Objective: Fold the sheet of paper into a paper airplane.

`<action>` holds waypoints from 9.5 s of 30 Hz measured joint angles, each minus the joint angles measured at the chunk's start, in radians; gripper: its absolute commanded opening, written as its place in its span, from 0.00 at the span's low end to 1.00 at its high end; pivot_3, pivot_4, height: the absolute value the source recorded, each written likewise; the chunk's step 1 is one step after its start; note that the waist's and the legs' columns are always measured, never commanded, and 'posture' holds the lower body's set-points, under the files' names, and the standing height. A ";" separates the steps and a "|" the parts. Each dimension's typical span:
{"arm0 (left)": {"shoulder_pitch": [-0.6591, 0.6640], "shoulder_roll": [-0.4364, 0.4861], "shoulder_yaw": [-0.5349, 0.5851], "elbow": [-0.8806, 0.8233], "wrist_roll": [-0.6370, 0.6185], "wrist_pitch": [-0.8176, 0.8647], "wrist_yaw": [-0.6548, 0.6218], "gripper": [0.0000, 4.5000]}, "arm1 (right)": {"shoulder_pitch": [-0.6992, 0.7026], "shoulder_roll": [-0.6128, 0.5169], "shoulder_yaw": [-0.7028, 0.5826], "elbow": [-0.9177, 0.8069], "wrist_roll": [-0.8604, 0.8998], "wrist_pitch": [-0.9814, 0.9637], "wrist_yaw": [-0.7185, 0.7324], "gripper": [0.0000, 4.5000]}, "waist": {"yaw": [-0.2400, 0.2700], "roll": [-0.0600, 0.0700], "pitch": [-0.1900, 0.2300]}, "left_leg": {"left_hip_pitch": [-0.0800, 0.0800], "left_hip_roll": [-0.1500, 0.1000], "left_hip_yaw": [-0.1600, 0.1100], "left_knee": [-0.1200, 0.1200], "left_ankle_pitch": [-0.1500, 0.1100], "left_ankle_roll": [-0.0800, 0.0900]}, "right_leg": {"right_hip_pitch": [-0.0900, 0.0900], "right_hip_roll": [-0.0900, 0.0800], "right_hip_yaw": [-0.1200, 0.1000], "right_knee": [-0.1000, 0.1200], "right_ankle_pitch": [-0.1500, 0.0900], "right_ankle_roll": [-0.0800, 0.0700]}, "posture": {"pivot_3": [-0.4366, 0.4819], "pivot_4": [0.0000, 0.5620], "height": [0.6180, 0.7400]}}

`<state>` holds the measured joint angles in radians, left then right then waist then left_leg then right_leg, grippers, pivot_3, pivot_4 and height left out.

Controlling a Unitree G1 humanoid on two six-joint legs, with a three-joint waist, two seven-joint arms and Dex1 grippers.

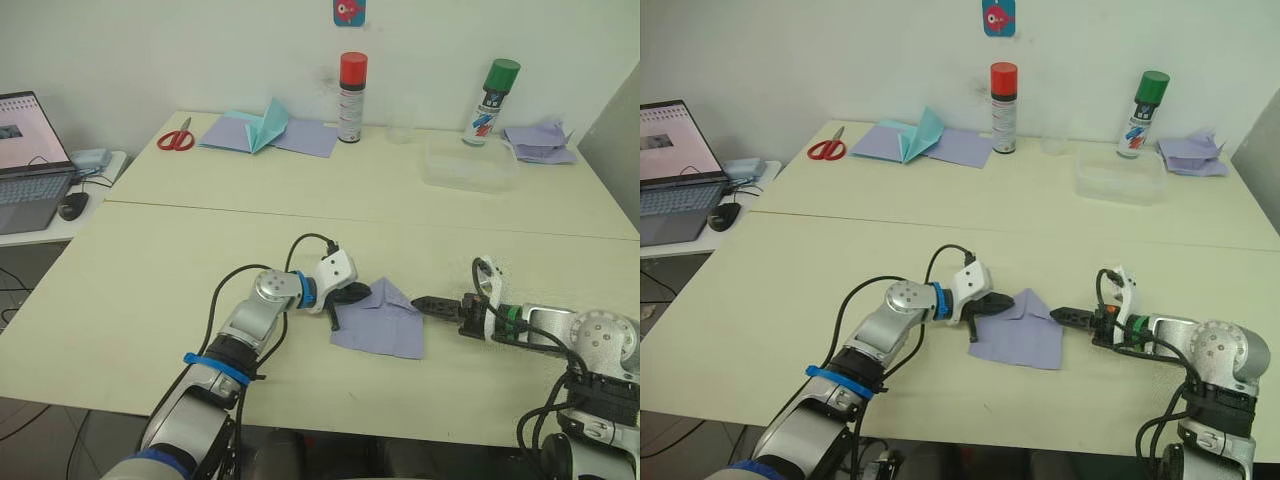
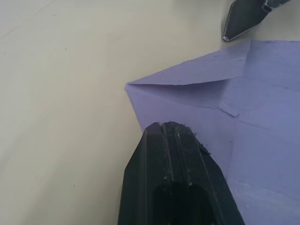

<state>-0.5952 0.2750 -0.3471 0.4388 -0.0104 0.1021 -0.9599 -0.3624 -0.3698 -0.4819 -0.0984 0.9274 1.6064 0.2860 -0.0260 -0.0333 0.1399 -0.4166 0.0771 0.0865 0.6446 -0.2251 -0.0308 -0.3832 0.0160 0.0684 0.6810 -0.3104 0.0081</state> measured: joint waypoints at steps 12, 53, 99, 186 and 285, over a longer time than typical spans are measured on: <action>0.006 -0.006 0.000 -0.009 0.015 -0.002 0.010 0.00 | -0.036 0.036 -0.032 0.133 0.355 -0.002 -0.391 0.77 | -0.007 0.000 0.000 | 0.000 0.001 0.000 -0.001 0.000 0.000 | 0.000 0.001 0.000 0.000 -0.003 0.005 | 0.48 0.27 1.00; -0.007 -0.019 -0.004 0.028 0.030 -0.042 0.009 0.00 | -0.031 -0.088 0.342 0.188 0.854 -0.358 -0.618 0.01 | -0.005 0.000 0.000 | -0.002 -0.001 -0.001 -0.001 -0.001 0.003 | 0.001 0.000 0.003 -0.002 -0.005 0.009 | 0.48 0.27 1.00; 0.066 0.121 0.024 -0.192 -0.043 0.192 -0.036 0.00 | -0.082 0.162 0.287 0.232 0.585 -0.374 -0.472 0.36 | -0.009 0.000 0.002 | -0.003 0.001 0.000 -0.004 -0.001 0.003 | -0.002 -0.002 0.003 -0.002 -0.005 0.009 | 0.48 0.27 1.00; 0.065 0.193 0.106 -0.308 -0.132 0.303 -0.070 0.00 | -0.029 0.031 0.673 0.027 -0.366 -0.662 0.260 0.00 | -0.021 -0.004 0.002 | -0.002 0.001 0.000 -0.004 -0.001 0.003 | -0.002 -0.001 0.003 -0.002 -0.005 0.009 | 0.48 0.27 1.00; -0.137 0.094 0.028 0.123 -0.054 -0.071 -0.290 0.99 | 0.120 -0.222 0.735 -0.170 -0.606 -0.912 0.525 0.00 | 0.003 -0.004 0.005 | -0.011 -0.010 -0.004 -0.001 -0.003 0.006 | -0.006 -0.004 0.002 -0.001 -0.010 0.006 | 0.48 0.27 1.00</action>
<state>-0.7322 0.3686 -0.3187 0.5622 -0.0646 0.0316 -1.2499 -0.2422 -0.5918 0.2535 -0.2680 0.3216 0.6945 0.8114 -0.0231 -0.0375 0.1450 -0.4277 0.0675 0.0829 0.6436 -0.2279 -0.0245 -0.3891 0.0119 0.0703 0.6799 -0.3200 0.0136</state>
